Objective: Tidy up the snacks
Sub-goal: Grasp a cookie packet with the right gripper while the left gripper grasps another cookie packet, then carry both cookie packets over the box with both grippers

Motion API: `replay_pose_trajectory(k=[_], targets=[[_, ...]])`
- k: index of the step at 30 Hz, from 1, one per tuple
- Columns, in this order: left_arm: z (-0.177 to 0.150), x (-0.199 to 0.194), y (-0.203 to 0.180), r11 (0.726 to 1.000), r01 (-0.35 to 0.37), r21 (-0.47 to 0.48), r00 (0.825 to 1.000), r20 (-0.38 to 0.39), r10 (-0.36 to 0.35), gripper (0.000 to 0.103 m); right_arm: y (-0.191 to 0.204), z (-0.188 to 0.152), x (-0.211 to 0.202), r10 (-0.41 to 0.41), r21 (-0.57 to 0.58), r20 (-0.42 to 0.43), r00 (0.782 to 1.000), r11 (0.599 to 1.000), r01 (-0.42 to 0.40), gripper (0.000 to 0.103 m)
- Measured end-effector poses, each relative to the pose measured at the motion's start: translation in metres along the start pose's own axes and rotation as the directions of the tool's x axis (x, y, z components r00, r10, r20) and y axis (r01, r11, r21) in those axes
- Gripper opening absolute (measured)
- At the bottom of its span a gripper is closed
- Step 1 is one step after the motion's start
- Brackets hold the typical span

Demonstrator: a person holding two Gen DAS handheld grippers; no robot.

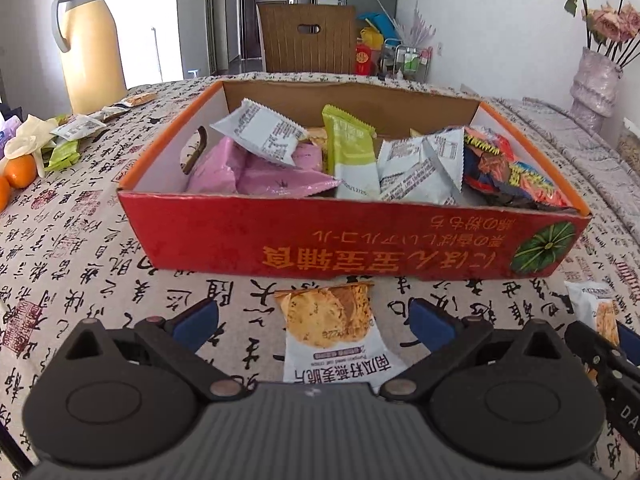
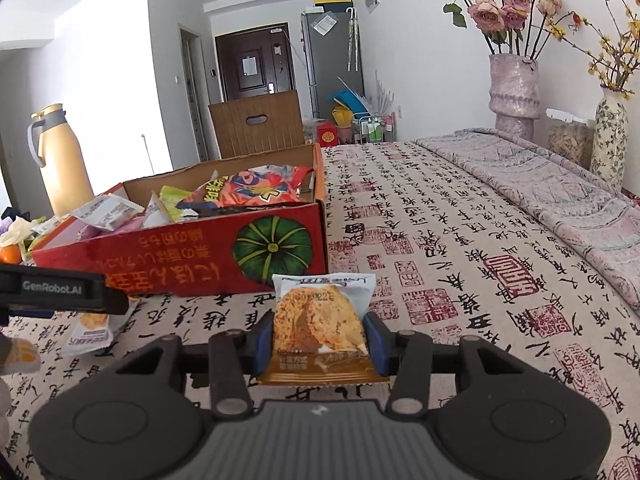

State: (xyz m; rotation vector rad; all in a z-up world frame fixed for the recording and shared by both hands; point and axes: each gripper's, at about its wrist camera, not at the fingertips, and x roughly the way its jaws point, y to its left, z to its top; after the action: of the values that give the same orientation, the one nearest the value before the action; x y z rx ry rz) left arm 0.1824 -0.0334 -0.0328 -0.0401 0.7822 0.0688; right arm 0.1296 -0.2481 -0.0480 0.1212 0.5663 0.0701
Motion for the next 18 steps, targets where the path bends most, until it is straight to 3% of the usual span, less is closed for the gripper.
replay_pose_trajectory(k=[5, 10, 15, 18], targets=[[-0.002, 0.009, -0.002, 1.000, -0.011, -0.007, 1.000, -0.020, 0.011, 0.101, -0.001, 0.000, 0.003, 0.028, 0.011, -0.010, 1.000, 1.000, -0.028, 0.046], [-0.004, 0.013, -0.001, 1.000, -0.006, -0.007, 1.000, -0.018, 0.005, 0.084, 0.000, -0.001, 0.003, 0.044, 0.010, -0.012, 0.999, 0.999, -0.044, 0.046], [-0.005, 0.008, -0.005, 1.000, -0.002, 0.013, 1.000, 0.009, 0.002, 0.051, 0.001, -0.001, 0.003, 0.050, 0.009, -0.010, 0.999, 0.999, -0.050, 0.046], [-0.006, 0.006, -0.005, 1.000, 0.009, 0.022, 1.000, 0.017, -0.009, 0.047, 0.001, -0.002, 0.003, 0.049, 0.009, -0.009, 0.999, 0.999, -0.049, 0.046]])
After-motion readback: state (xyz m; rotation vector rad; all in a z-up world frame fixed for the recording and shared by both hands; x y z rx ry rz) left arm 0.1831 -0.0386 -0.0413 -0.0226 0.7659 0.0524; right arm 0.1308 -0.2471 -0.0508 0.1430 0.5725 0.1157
